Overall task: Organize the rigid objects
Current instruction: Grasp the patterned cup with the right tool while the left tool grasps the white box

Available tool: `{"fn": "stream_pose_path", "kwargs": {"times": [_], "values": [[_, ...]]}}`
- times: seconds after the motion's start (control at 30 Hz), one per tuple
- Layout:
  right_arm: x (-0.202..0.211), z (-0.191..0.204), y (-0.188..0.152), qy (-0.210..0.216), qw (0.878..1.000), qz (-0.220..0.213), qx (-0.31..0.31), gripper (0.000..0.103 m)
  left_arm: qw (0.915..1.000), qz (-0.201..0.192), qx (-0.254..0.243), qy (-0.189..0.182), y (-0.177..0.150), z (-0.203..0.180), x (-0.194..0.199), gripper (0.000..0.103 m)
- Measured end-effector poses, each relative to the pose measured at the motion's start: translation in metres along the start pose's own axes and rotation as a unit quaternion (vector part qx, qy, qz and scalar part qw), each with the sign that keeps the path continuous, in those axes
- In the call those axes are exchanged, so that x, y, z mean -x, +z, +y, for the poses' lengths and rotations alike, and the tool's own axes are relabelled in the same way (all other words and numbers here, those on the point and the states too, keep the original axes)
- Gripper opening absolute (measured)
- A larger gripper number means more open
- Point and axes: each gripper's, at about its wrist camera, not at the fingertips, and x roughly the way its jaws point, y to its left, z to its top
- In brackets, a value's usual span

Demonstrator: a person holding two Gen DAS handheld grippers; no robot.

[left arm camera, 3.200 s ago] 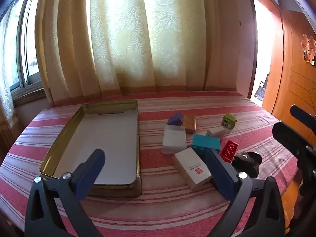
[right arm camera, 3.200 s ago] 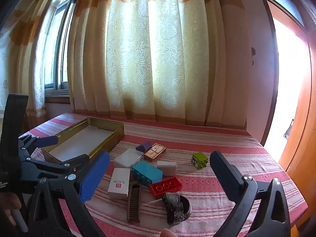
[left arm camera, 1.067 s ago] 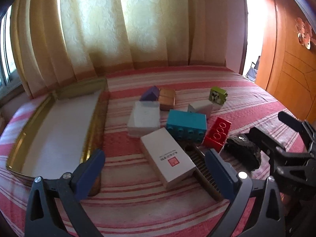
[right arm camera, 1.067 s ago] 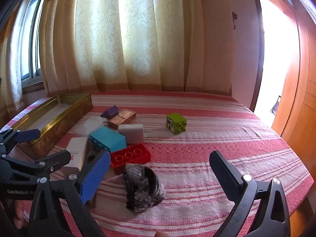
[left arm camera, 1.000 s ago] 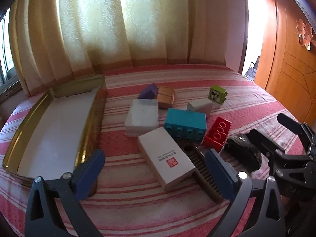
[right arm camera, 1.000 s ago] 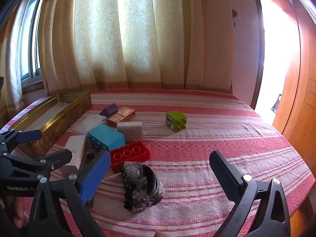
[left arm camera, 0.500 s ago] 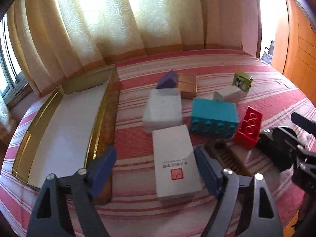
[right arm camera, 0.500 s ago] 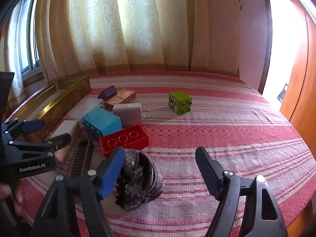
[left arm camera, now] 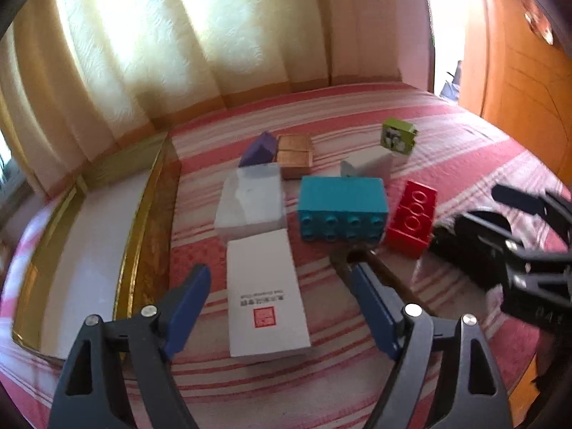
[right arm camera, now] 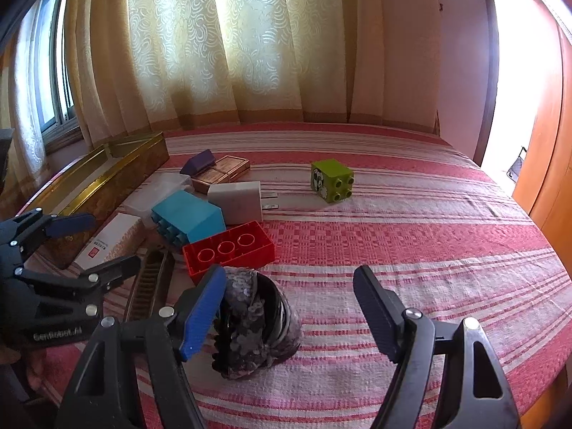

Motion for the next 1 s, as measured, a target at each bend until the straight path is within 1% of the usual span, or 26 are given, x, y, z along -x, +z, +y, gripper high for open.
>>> {"fn": "stream_pose_path", "kwargs": {"times": [0.03, 0.1, 0.13, 0.17, 0.2, 0.23, 0.33, 0.4, 0.47, 0.5, 0.53, 0.6, 0.63, 0.7, 0.73, 0.77, 0.8, 0.83, 0.93, 1.0], "values": [[0.000, 0.000, 0.000, 0.001, 1.000, 0.000, 0.000, 0.076, 1.0000, 0.004, 0.006, 0.001, 0.001, 0.003, -0.002, 0.080], [0.000, -0.001, 0.000, 0.003, 1.000, -0.001, -0.001, 0.076, 1.0000, 0.006, 0.004, 0.006, 0.000, 0.003, -0.003, 0.080], [0.000, -0.001, 0.000, 0.004, 1.000, 0.000, -0.003, 0.076, 0.9997, 0.012, 0.000, 0.020, 0.000, 0.003, -0.006, 0.083], [0.000, -0.002, 0.000, 0.005, 1.000, 0.000, -0.004, 0.076, 0.9996, 0.018, 0.008, 0.019, 0.000, 0.006, -0.008, 0.090], [-0.001, -0.002, 0.000, 0.007, 1.000, 0.001, -0.006, 0.076, 0.9997, 0.016, 0.015, 0.015, 0.001, 0.010, -0.007, 0.092], [-0.001, -0.003, 0.000, 0.010, 1.000, 0.002, -0.009, 0.076, 0.9996, 0.015, 0.018, 0.019, 0.001, 0.016, -0.007, 0.096], [-0.002, -0.004, 0.001, 0.010, 1.000, 0.003, -0.010, 0.076, 0.9992, 0.017, 0.027, 0.024, 0.002, 0.033, -0.010, 0.096], [-0.002, -0.001, 0.001, 0.003, 1.000, 0.002, -0.004, 0.076, 0.9992, 0.016, 0.028, 0.023, 0.001, 0.034, -0.009, 0.096], [-0.001, 0.001, 0.001, -0.001, 1.000, 0.000, 0.000, 0.076, 0.9992, 0.012, 0.023, 0.030, 0.001, 0.032, -0.008, 0.096], [-0.001, 0.000, 0.001, 0.000, 1.000, 0.000, -0.002, 0.075, 0.9992, 0.006, 0.021, 0.033, 0.001, 0.031, -0.006, 0.095], [-0.001, -0.001, 0.001, 0.005, 1.000, 0.000, -0.004, 0.070, 0.9993, -0.001, 0.019, 0.031, 0.000, 0.029, -0.002, 0.094], [-0.001, -0.001, 0.001, 0.014, 1.000, -0.001, -0.004, 0.065, 0.9994, -0.007, 0.009, 0.032, 0.000, 0.022, 0.001, 0.090], [-0.001, 0.000, 0.000, 0.015, 1.000, -0.003, -0.002, 0.064, 0.9993, -0.009, 0.004, 0.035, 0.000, 0.019, 0.002, 0.087], [0.000, 0.001, 0.000, 0.017, 1.000, -0.004, -0.001, 0.064, 0.9995, -0.016, -0.009, 0.026, -0.001, 0.011, 0.006, 0.087], [0.000, 0.000, 0.000, 0.019, 1.000, -0.005, -0.003, 0.064, 0.9998, -0.012, -0.014, 0.010, -0.003, 0.007, 0.006, 0.087], [0.000, -0.001, 0.000, 0.023, 1.000, -0.004, -0.006, 0.064, 0.9999, -0.004, -0.016, 0.004, -0.004, 0.005, 0.002, 0.086], [0.000, -0.002, -0.001, 0.026, 1.000, -0.003, -0.009, 0.064, 0.9997, 0.008, -0.020, 0.011, -0.004, 0.003, -0.002, 0.081], [0.000, -0.003, -0.001, 0.029, 1.000, -0.003, -0.010, 0.064, 0.9998, 0.012, -0.014, 0.008, -0.004, 0.004, -0.004, 0.074], [-0.001, -0.004, 0.000, 0.038, 0.999, -0.002, -0.011, 0.064, 0.9995, 0.027, 0.012, -0.011, -0.002, 0.015, -0.009, 0.073], [-0.001, -0.005, -0.001, 0.045, 0.999, -0.001, -0.012, 0.064, 0.9987, 0.037, 0.024, -0.024, -0.001, 0.019, -0.014, 0.065]]}}
